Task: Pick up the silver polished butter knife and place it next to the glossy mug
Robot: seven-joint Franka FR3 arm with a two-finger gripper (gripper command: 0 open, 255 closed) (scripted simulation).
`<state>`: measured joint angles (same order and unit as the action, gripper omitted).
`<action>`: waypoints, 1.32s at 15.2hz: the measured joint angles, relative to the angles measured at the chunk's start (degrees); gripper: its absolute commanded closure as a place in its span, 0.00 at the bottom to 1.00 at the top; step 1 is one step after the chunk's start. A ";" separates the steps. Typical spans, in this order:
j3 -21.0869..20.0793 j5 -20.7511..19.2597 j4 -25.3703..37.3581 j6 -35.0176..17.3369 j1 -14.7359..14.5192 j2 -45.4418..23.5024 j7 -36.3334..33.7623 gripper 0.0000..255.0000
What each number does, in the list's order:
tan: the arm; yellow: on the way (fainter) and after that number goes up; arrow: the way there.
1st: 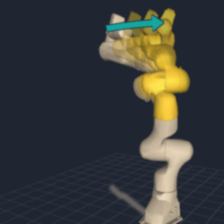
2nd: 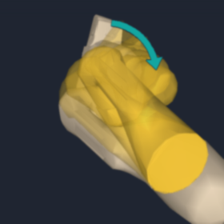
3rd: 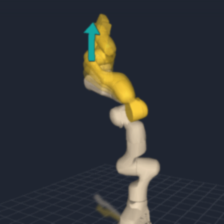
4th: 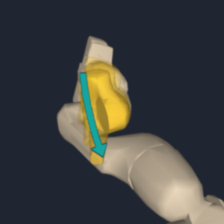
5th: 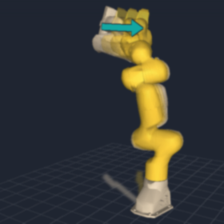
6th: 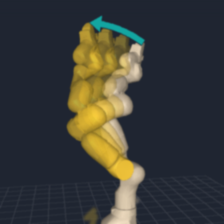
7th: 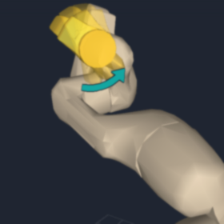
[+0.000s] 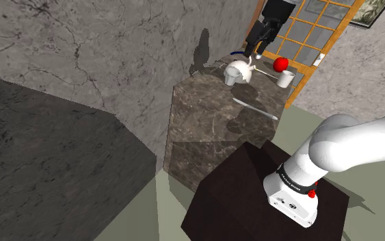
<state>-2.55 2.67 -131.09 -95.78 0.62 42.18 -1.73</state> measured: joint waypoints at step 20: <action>18.23 -12.43 -19.59 -17.84 5.94 -3.52 23.96 0.00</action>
<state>15.69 -9.76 -150.68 -113.62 6.56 38.67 22.24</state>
